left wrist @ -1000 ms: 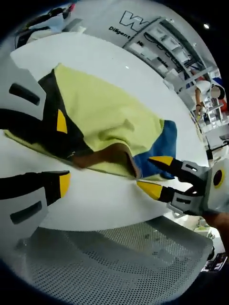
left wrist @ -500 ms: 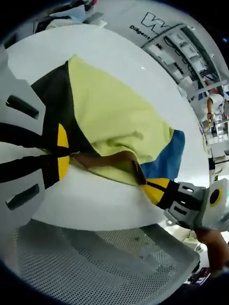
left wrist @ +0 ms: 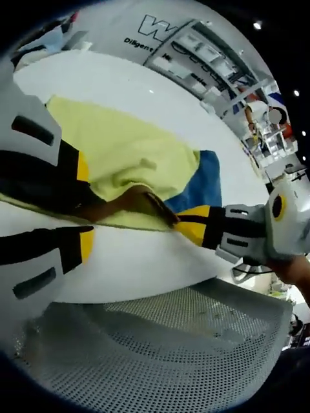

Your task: Fold the garment on the visible template until the final outline fits inside the template.

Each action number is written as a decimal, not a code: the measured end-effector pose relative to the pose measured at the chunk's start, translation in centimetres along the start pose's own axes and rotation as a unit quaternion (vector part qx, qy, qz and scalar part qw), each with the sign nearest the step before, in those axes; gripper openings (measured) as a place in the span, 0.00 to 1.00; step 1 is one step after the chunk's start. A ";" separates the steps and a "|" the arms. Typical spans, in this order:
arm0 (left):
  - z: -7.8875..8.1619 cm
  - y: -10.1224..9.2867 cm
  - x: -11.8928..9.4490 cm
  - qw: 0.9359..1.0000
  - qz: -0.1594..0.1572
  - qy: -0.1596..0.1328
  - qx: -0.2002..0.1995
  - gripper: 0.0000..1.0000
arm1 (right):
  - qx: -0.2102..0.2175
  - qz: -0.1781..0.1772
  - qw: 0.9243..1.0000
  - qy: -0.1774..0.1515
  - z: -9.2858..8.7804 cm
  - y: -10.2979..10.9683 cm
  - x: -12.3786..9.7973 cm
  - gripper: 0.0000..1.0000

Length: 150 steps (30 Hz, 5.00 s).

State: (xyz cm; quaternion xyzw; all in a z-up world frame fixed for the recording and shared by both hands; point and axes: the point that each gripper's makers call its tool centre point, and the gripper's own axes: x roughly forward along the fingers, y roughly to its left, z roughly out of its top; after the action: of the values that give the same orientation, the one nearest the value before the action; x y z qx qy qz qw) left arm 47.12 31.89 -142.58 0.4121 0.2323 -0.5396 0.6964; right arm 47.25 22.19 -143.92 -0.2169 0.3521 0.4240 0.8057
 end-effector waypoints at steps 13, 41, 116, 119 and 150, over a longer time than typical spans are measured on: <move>-1.2 1.1 0.4 0.999 0.005 0.025 -0.038 0.05 | 0.004 -0.022 1.000 -0.008 0.4 -1.1 -0.2 0.02; -1.3 6.7 -2.2 0.997 0.074 0.034 -0.003 0.01 | -0.002 -0.049 0.998 -0.027 3.3 -3.9 -2.6 0.00; 6.3 27.7 -7.1 0.976 0.162 0.038 0.139 0.01 | -0.021 -0.205 0.975 -0.082 18.3 -20.6 -8.5 0.00; 5.9 28.5 -6.6 0.977 0.159 0.041 0.135 0.01 | -0.016 -0.206 0.975 -0.081 18.5 -21.4 -7.8 0.00; 2.9 32.9 0.0 0.983 0.132 0.063 0.107 0.01 | -0.041 -0.202 0.978 -0.041 17.0 -27.3 -1.1 0.00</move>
State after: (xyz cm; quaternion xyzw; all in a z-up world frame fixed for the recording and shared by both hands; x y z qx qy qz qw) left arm 77.77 32.09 -130.39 0.5441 0.1601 -0.4376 0.6977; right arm 76.17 17.67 -130.53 -0.2986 0.2503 0.2753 0.8789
